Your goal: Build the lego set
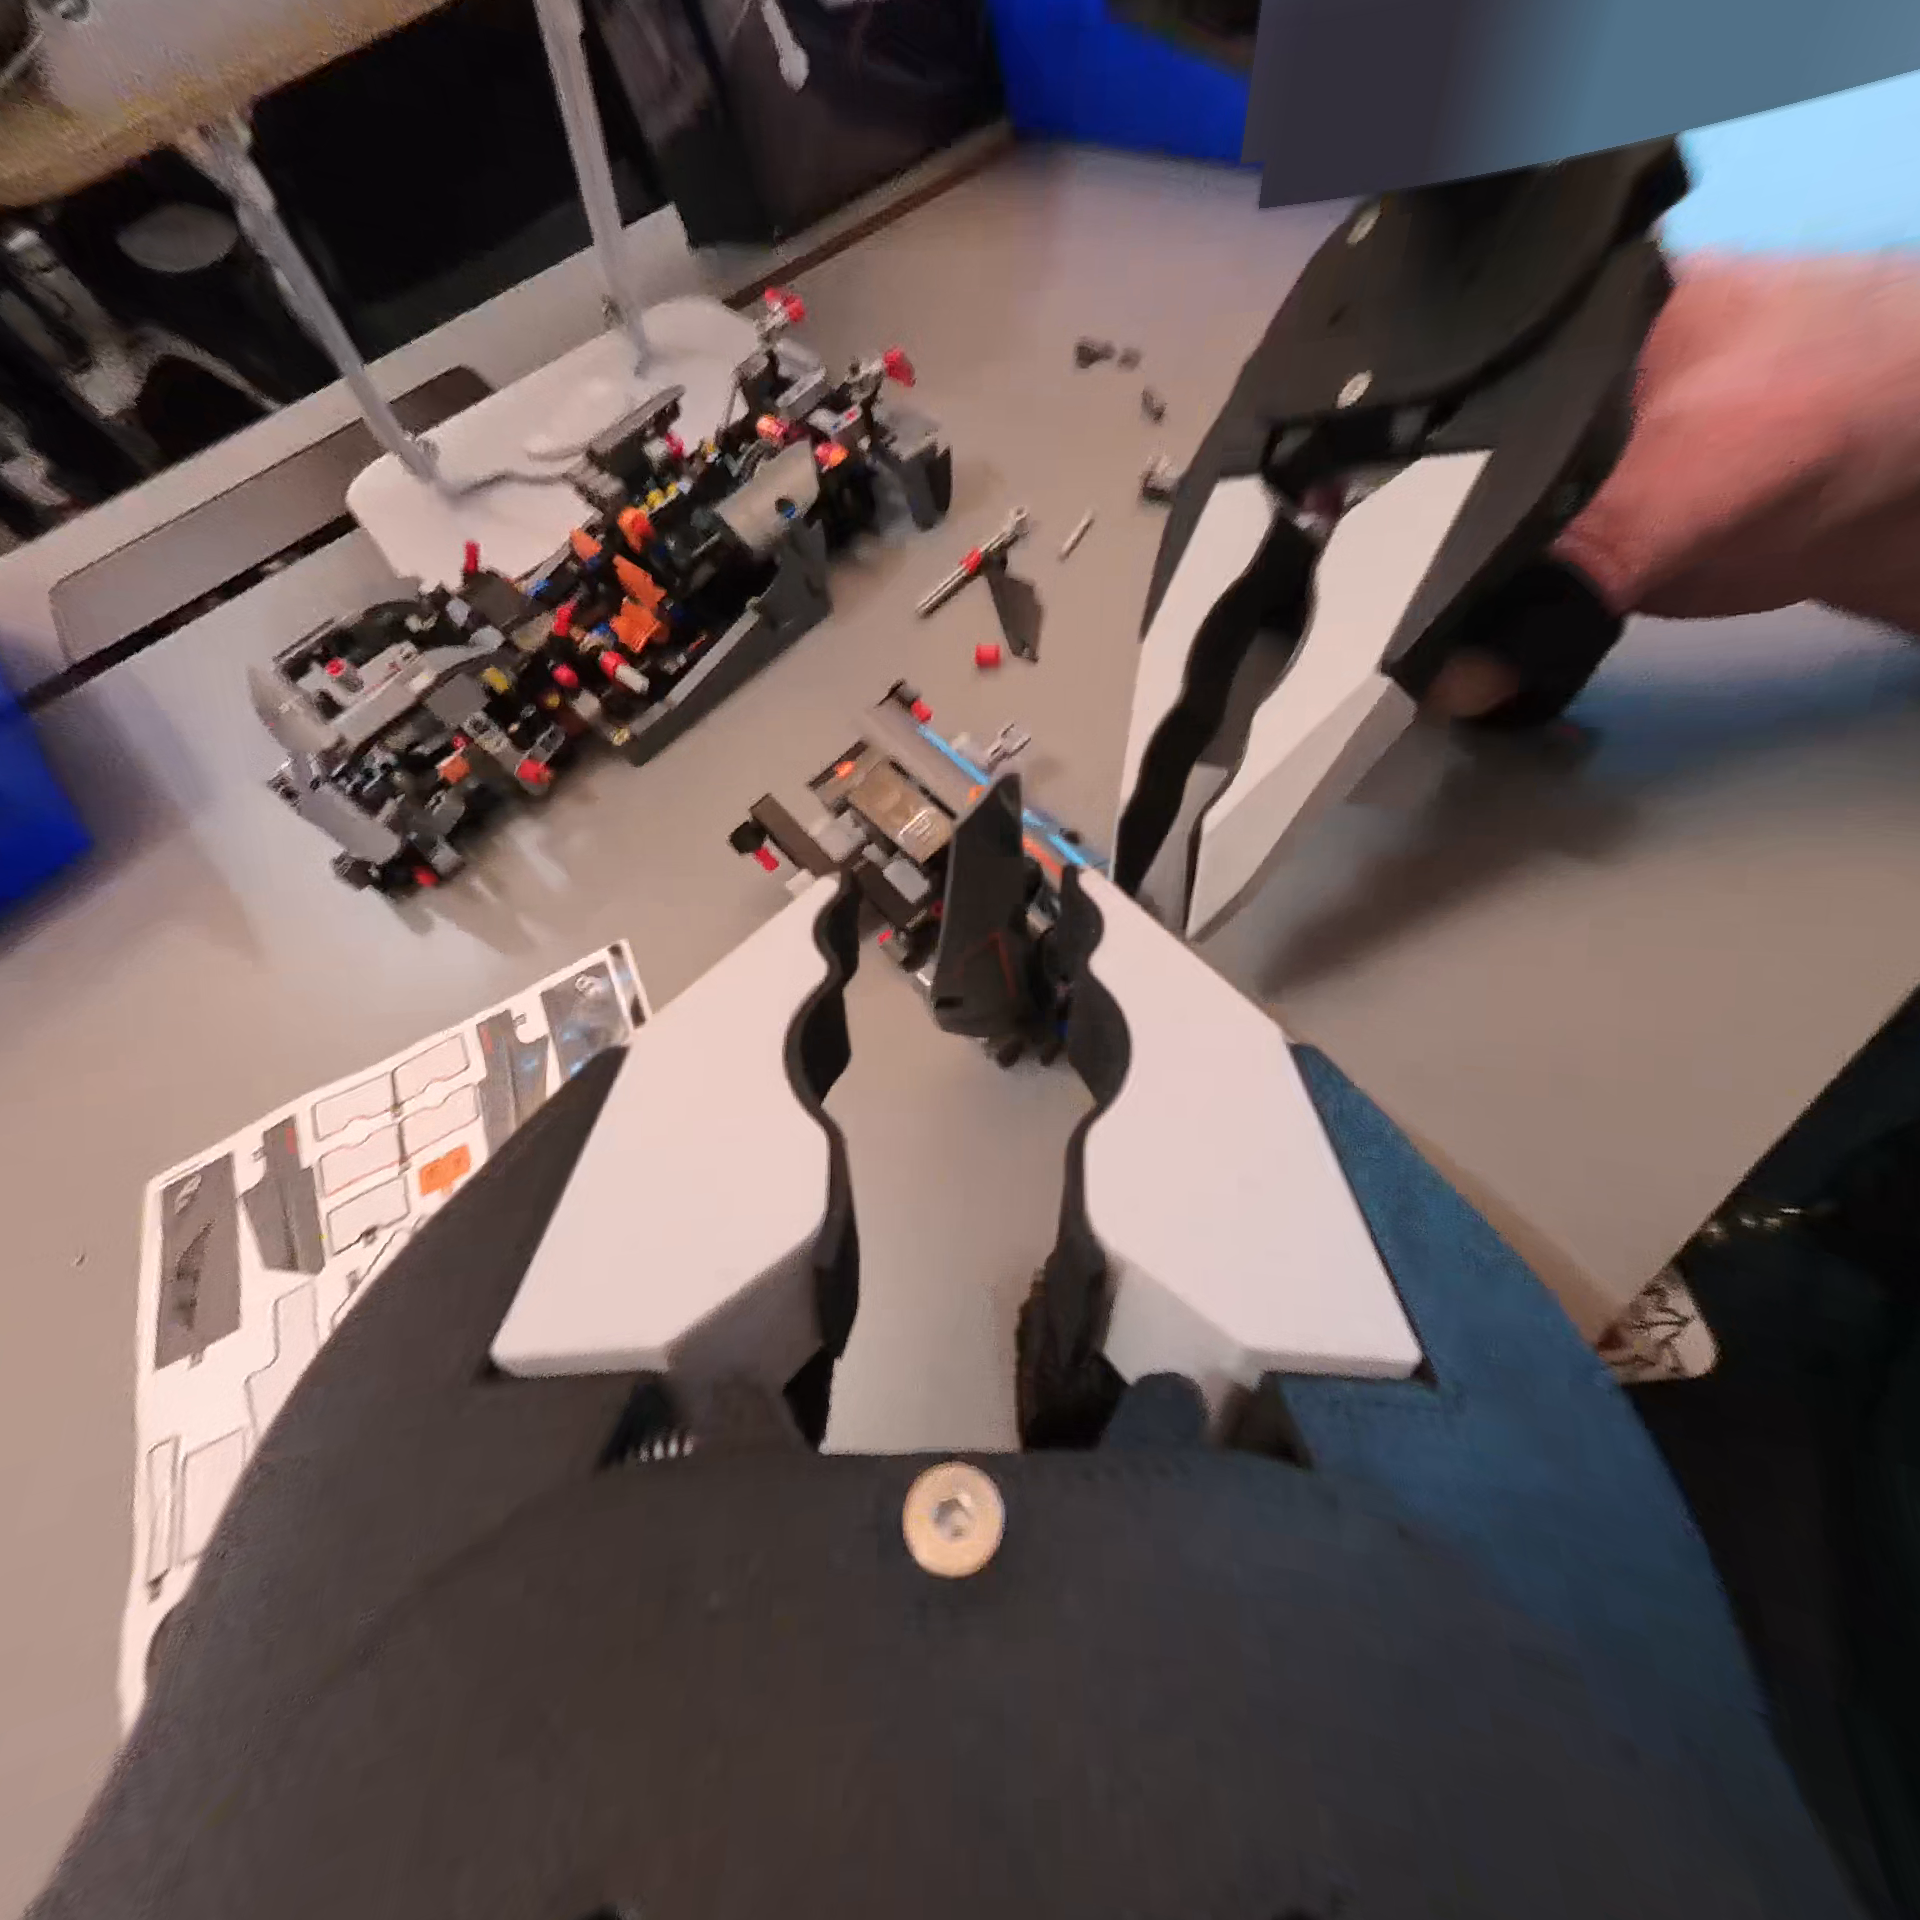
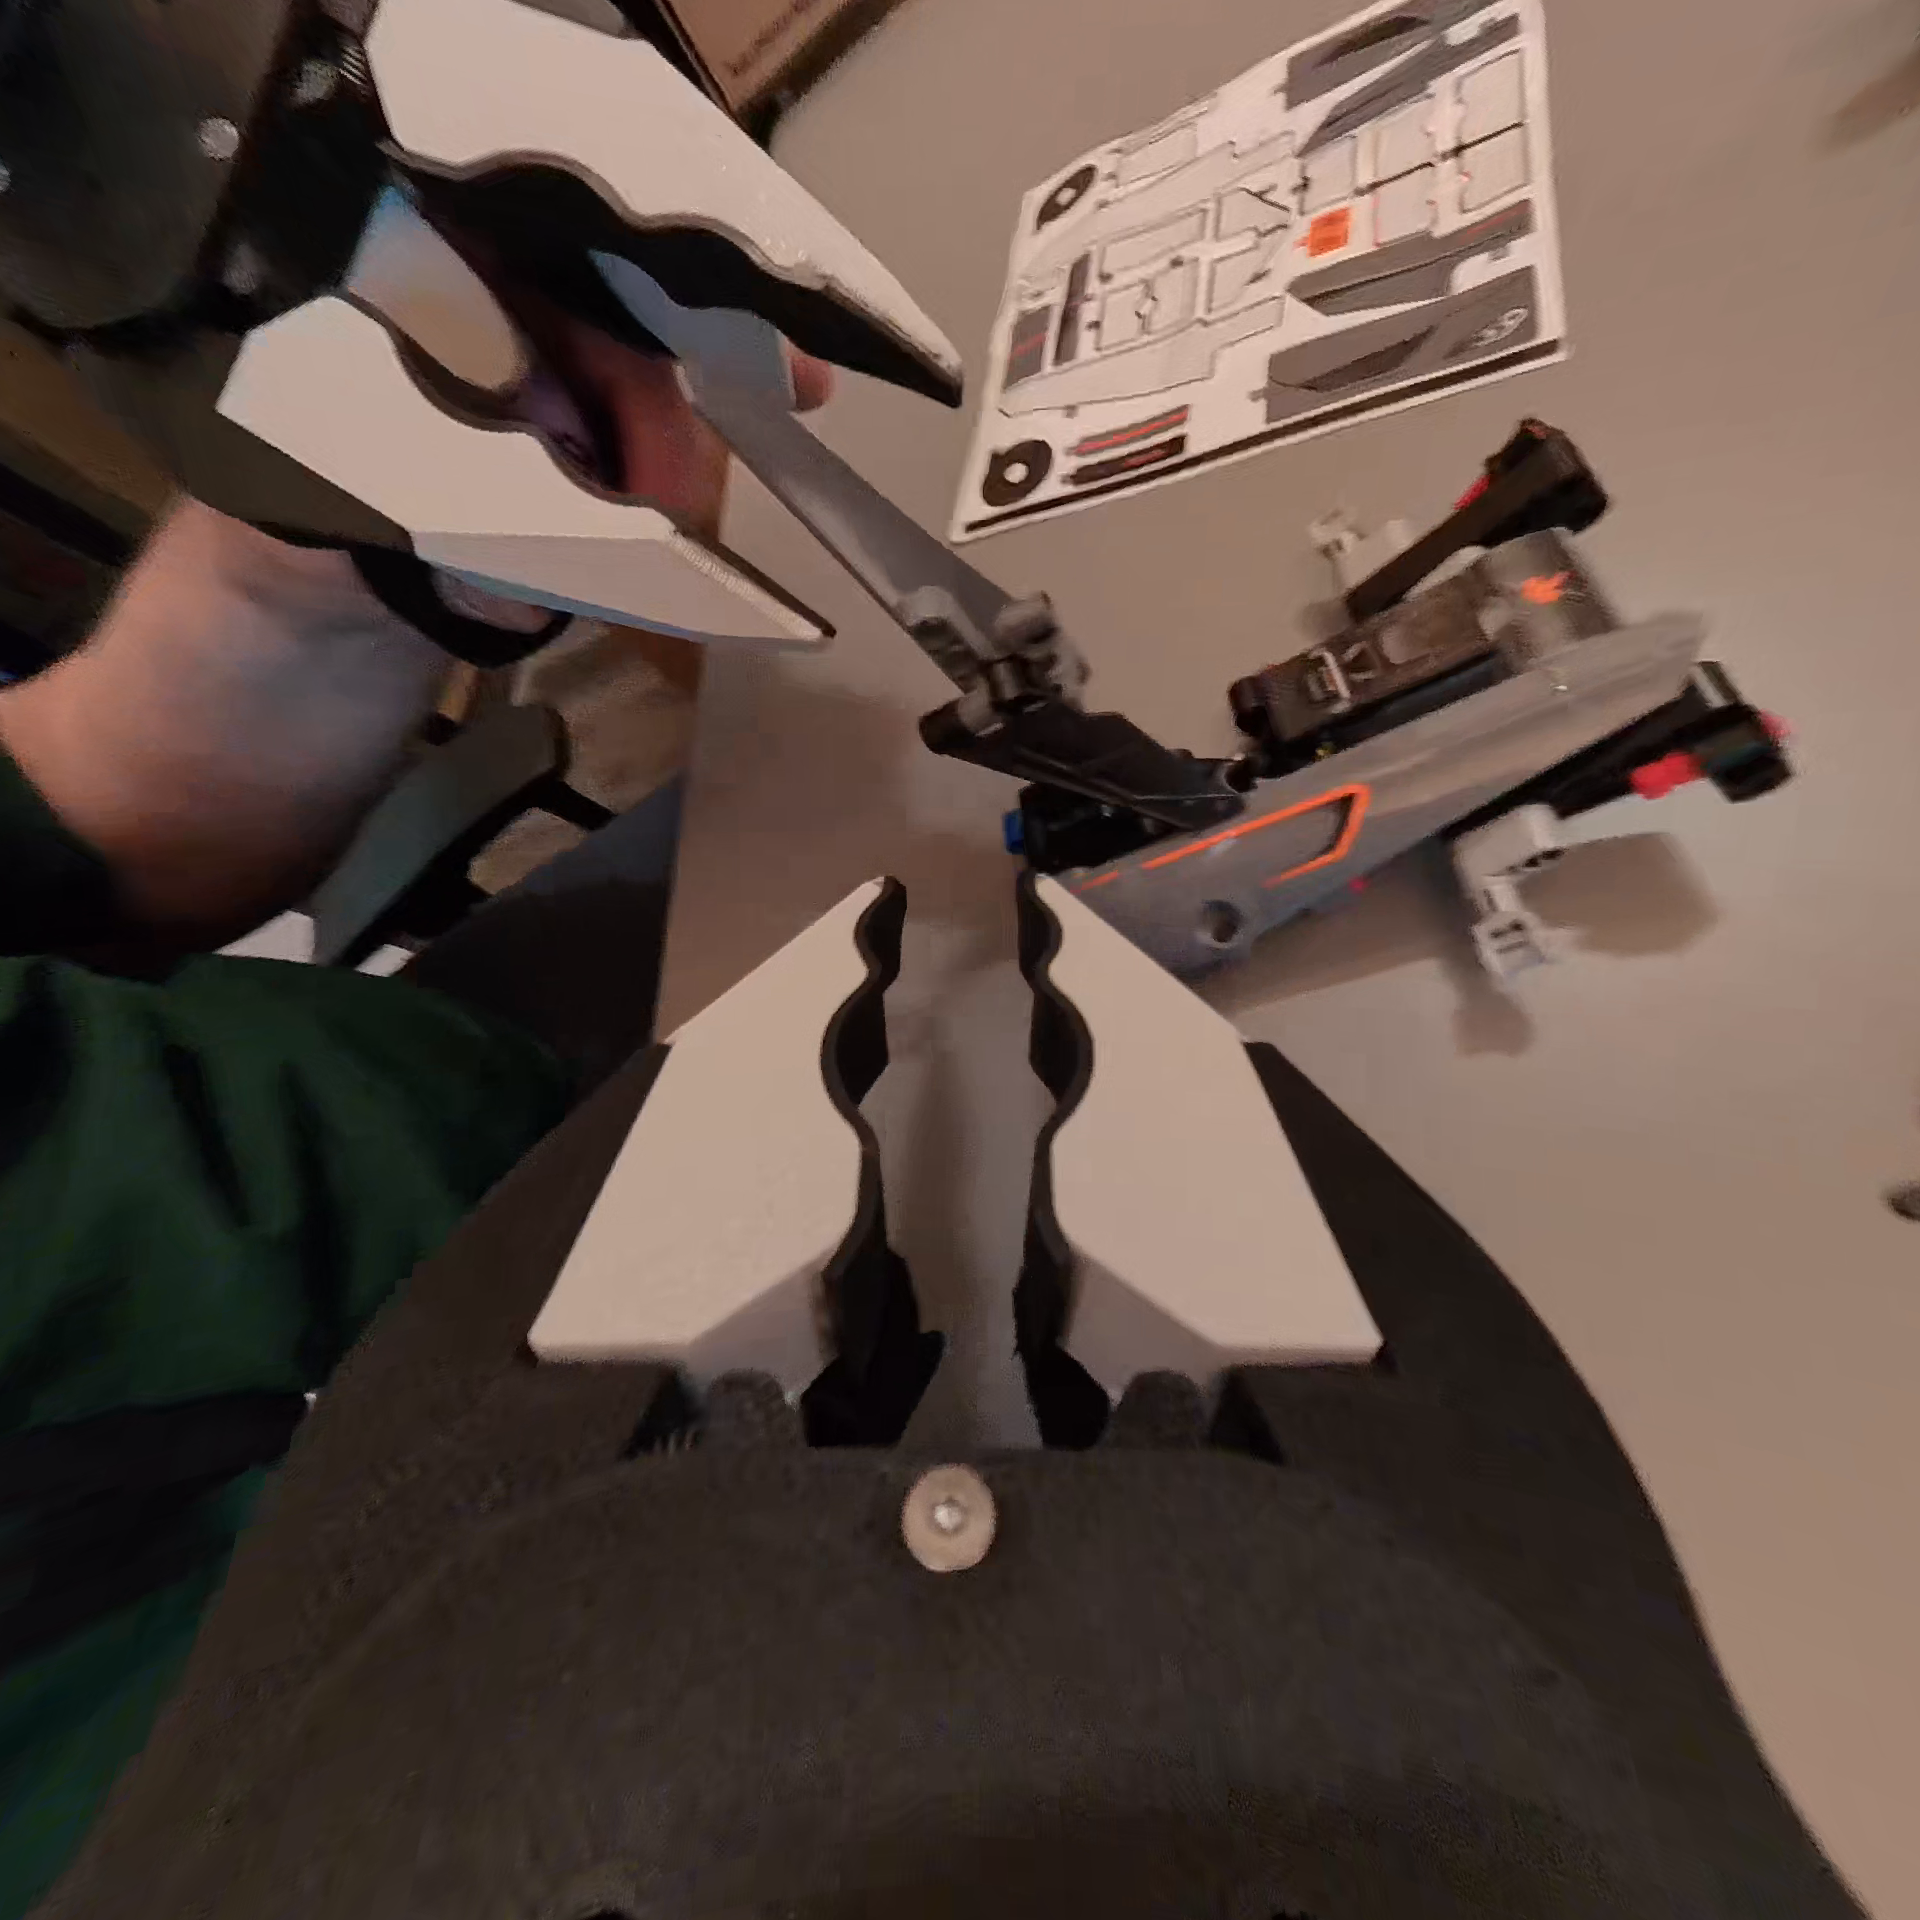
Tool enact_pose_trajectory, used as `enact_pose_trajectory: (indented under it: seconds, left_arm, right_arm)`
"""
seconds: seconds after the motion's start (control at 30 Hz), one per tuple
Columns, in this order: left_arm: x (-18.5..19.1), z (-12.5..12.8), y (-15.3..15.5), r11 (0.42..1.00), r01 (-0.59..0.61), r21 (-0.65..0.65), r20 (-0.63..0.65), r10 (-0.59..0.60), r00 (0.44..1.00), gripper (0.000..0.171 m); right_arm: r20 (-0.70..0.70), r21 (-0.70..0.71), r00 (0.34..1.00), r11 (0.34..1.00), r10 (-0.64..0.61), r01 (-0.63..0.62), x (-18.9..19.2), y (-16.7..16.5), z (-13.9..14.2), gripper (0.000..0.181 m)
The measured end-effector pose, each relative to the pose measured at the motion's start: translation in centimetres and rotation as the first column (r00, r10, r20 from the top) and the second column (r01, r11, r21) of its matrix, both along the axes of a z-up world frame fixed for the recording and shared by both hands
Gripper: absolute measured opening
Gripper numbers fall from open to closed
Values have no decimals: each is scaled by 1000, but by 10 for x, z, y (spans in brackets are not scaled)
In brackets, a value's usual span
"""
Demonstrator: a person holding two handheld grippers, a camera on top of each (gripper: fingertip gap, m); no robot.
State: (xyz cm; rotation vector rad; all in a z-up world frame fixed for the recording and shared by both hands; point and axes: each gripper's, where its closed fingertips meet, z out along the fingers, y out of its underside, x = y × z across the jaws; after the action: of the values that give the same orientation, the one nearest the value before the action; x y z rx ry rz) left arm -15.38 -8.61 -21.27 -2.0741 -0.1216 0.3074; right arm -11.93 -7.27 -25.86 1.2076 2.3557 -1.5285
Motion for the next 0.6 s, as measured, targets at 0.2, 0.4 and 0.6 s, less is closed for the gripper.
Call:
enact_pose_trajectory:
  seconds: [0.2, 0.4, 0.6]
  left_arm:
    - [8, 4, 6, 996, 87, 24, 40, -88, 995, 24]
    - [4, 0, 8, 991, 134, 8, 41, -134, 990, 11]
    - [8, 0, 5, 984, 161, 72, 85, -167, 982, 0]
  right_arm:
    - [61, -70, 998, 997, 12, -7, 1, -18, 3, 28]
    - [91, -121, 991, 986, -100, 111, -14, -19, 2, 32]
    - [82, -320, 984, 931, -156, 174, -19, -18, 26, 38]
